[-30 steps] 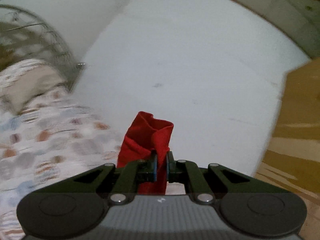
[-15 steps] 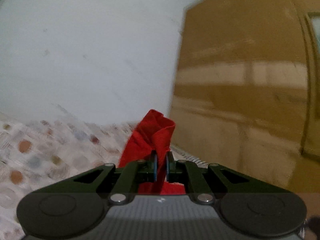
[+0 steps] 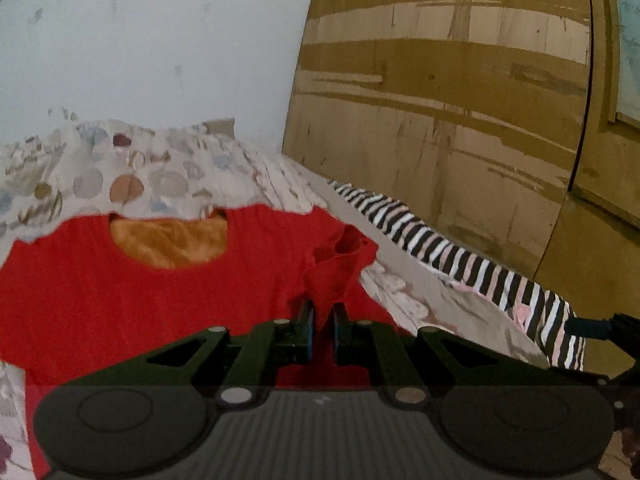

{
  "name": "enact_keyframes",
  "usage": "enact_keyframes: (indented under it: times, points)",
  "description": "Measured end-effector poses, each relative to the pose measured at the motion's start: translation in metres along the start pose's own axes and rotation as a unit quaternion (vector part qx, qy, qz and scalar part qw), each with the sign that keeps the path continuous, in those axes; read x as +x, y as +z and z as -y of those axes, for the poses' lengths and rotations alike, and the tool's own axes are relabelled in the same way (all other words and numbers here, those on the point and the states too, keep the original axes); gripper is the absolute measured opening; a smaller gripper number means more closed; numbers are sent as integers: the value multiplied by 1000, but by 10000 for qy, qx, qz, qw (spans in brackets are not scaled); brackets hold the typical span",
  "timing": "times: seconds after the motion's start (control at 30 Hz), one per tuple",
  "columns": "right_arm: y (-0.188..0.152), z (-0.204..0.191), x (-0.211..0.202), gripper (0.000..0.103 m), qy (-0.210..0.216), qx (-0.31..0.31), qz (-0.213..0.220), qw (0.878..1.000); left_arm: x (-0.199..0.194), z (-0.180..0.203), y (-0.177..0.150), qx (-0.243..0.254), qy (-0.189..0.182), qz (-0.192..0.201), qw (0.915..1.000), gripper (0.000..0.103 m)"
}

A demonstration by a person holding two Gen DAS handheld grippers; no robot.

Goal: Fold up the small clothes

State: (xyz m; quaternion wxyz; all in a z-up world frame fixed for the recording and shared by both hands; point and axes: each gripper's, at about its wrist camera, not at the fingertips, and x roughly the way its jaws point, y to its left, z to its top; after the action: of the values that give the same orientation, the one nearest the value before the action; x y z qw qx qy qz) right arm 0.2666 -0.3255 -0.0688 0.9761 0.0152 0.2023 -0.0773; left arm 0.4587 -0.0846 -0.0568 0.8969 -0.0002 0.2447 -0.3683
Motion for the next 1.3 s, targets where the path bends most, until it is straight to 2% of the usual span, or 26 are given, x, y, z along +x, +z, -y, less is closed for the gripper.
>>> enact_keyframes:
  times: [0.17, 0.27, 0.3, 0.37, 0.47, 0.53, 0.63, 0.73, 0.87, 0.97, 1.07, 1.3]
  points:
    - [0, -3, 1, 102, 27, -4, 4, 10000, -3, 1, -6, -116, -134, -148, 9997, 20]
    - [0, -4, 3, 102, 44, -14, -18, 10000, -5, 0, -9, -184, -81, -237, 9995, 45]
    - [-1, -4, 3, 102, 51, -19, -25, 10000, -7, -1, -10, -225, -76, -244, 9994, 49]
    - [-1, -6, 4, 102, 65, -37, -39, 10000, -14, -3, -12, -294, -40, -223, 9993, 66]
    - [-1, -7, 6, 102, 88, -43, -73, 9999, -28, -9, -15, -386, 158, -157, 9990, 85]
    - [-1, -9, 8, 102, 115, -45, -98, 9999, -39, -16, -19, -410, 407, -84, 9983, 90]
    - [0, -13, 12, 102, 185, -79, -141, 9997, -52, -29, -27, -311, 1021, -68, 9943, 97]
    - [4, -20, 17, 102, 297, -149, -143, 9993, -61, -48, -35, -259, 1641, -134, 9860, 98]
    - [15, -32, 29, 102, 435, -355, -116, 9984, -68, -78, -45, -379, 2397, -234, 9698, 101]
    - [26, -43, 42, 102, 557, -543, -124, 9969, -68, -100, -47, -493, 2824, -276, 9576, 102]
    - [39, -58, 61, 103, 702, -700, -150, 9950, -60, -120, -47, -510, 3151, -425, 9467, 102]
    - [64, -91, 114, 102, 932, -868, -264, 9915, -39, -152, -43, -398, 3406, -453, 9383, 102]
